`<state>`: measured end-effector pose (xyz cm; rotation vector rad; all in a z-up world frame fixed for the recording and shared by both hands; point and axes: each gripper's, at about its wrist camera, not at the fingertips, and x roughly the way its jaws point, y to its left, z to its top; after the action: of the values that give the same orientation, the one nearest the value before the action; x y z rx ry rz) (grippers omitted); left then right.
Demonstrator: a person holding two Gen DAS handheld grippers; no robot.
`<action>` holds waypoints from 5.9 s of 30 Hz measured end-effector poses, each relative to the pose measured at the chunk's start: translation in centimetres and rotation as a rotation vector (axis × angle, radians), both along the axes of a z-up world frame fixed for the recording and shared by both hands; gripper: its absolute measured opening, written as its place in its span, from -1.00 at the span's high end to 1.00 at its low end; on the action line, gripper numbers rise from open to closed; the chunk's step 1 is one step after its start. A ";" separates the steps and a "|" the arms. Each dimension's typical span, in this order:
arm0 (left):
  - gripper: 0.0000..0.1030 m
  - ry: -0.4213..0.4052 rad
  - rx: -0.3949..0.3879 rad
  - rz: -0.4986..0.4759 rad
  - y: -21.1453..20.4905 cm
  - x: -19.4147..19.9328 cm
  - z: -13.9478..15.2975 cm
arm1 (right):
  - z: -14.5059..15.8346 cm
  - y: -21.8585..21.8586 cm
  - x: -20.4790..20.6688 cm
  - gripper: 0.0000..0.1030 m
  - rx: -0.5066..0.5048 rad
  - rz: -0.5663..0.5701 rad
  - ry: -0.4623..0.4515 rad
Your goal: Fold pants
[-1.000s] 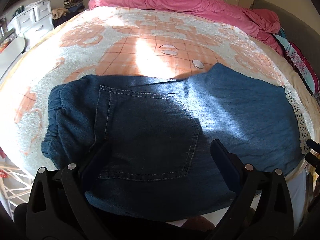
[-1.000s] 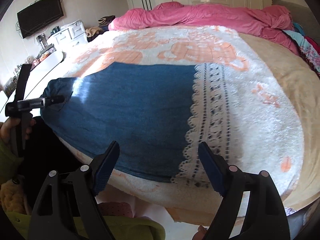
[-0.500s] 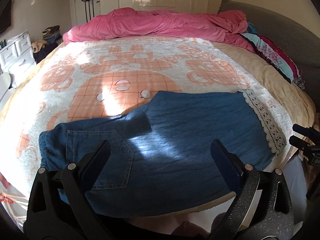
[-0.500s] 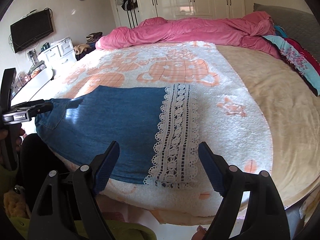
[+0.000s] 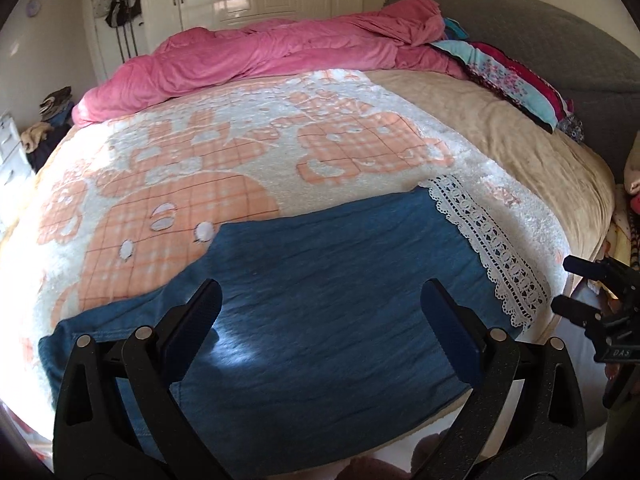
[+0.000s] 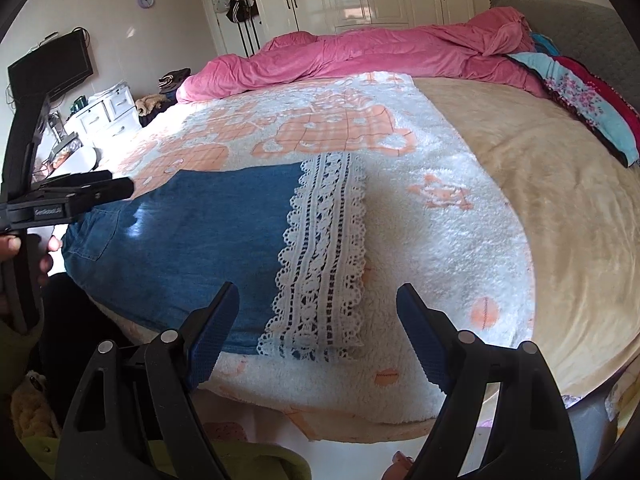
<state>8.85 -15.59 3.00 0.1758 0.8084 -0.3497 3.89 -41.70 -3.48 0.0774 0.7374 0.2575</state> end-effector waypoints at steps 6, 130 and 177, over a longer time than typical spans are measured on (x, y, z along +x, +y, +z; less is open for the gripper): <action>-0.81 0.015 0.046 -0.047 -2.5 1.4 -0.9 | -1.5 -0.1 0.1 -0.55 0.032 0.012 0.031; 0.00 0.320 -0.783 0.000 17.5 10.8 -7.6 | -3.6 26.7 1.8 -0.21 -0.231 0.519 -0.062; -0.33 0.097 -0.311 0.192 17.3 -3.3 -3.1 | -0.7 16.4 3.5 0.06 -0.067 0.407 -0.026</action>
<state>5.56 1.69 -0.06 -0.2098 0.8482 -0.2999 7.38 -25.34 -4.16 -0.1418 0.7315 0.6205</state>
